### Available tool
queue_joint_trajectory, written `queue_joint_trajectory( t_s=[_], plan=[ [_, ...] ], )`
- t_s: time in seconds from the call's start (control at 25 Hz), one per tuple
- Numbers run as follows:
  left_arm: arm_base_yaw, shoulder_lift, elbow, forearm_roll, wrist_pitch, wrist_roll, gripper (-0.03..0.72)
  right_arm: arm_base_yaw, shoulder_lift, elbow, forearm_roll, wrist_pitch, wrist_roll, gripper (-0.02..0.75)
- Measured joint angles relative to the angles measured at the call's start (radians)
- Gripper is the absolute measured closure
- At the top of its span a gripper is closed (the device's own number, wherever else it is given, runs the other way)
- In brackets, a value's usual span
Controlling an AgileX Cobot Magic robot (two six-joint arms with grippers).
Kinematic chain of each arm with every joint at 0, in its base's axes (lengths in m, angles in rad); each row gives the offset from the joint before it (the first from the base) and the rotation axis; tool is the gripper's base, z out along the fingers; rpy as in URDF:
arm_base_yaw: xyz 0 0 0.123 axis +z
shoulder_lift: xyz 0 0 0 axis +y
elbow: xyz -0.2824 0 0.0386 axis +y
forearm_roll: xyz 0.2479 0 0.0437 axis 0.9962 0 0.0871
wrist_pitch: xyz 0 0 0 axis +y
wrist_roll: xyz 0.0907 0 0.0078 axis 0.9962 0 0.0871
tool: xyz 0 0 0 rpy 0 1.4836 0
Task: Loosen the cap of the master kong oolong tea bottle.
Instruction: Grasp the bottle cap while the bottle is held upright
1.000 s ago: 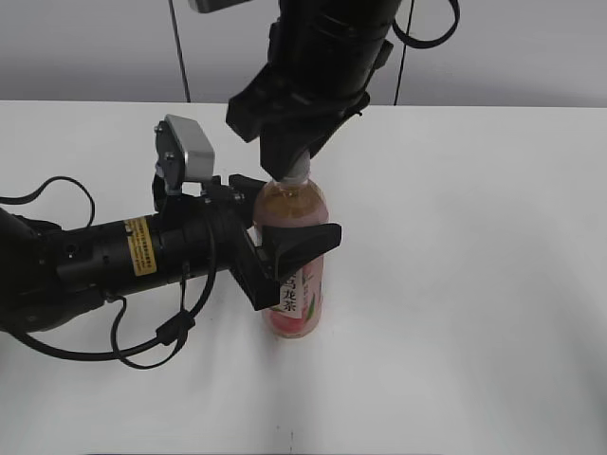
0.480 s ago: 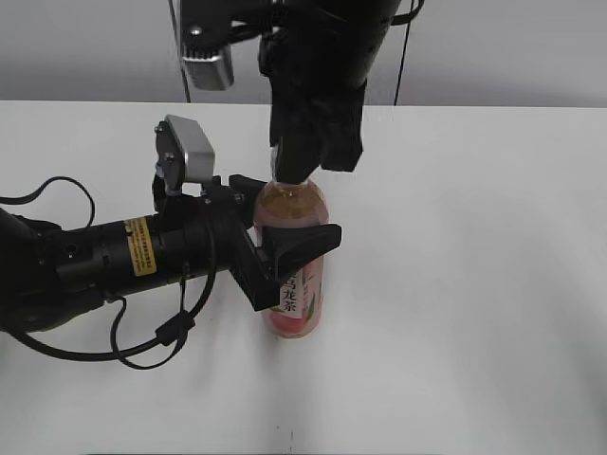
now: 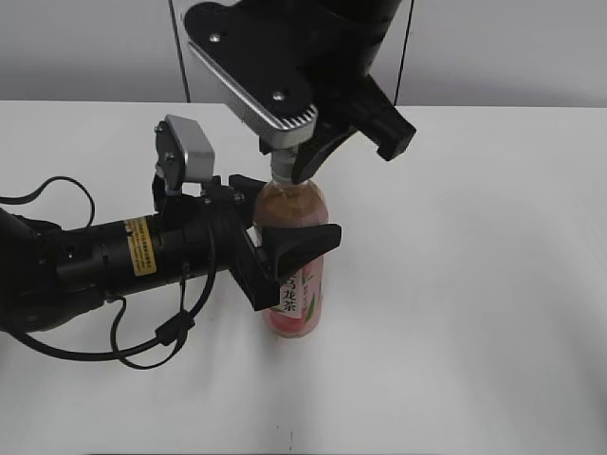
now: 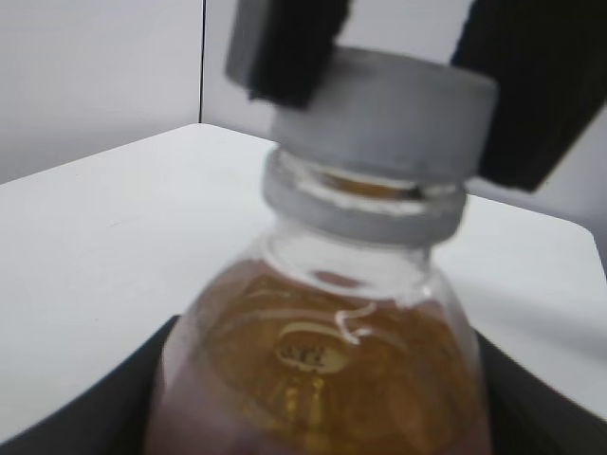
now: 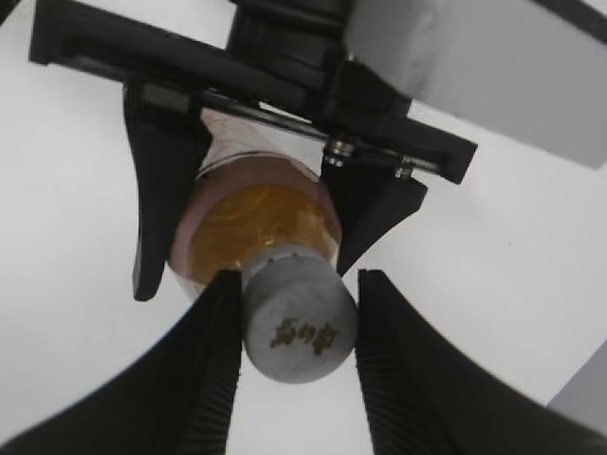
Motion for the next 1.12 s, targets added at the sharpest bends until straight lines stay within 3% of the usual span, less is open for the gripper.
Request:
queue_joint_trajectory(
  t_s=[0.36, 0.52, 0.68, 0.88, 1.12],
  plan=[
    [0.000, 0.000, 0.000, -0.001, 0.000, -0.002, 0.231, 0.000, -0.001, 0.000, 0.001, 0.002, -0.566, 0.459],
    [0.000, 0.000, 0.000, -0.001, 0.000, -0.002, 0.231, 0.000, -0.001, 0.000, 0.001, 0.002, -0.656, 0.459],
    [0.000, 0.000, 0.000, -0.001, 0.000, -0.002, 0.231, 0.000, -0.001, 0.000, 0.000, 0.002, -0.631, 0.459],
    [0.000, 0.000, 0.000, 0.000, 0.000, -0.002, 0.231, 0.000, -0.001, 0.000, 0.000, 0.002, -0.445, 0.447],
    [0.000, 0.000, 0.000, 0.000, 0.000, -0.002, 0.231, 0.003, -0.001, 0.000, 0.008, -0.004, -0.225, 0.281]
  ],
)
